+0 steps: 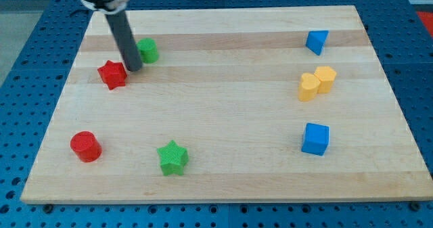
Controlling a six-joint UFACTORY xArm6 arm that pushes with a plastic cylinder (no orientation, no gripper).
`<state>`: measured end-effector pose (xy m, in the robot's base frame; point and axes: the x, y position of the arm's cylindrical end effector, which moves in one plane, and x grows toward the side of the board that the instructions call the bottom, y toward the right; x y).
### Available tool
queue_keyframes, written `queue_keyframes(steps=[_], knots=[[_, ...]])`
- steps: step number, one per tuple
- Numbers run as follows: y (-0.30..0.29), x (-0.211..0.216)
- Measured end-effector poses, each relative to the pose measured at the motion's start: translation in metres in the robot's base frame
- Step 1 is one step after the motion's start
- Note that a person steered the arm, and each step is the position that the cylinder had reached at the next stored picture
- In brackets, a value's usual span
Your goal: Push the green star down and right and up a bit
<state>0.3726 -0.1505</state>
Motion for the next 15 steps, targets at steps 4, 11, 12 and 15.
queue_keyframes(steps=[4, 11, 12, 15], knots=[[0.022, 0.235], [0.155, 0.246], [0.159, 0.244], [0.149, 0.244]])
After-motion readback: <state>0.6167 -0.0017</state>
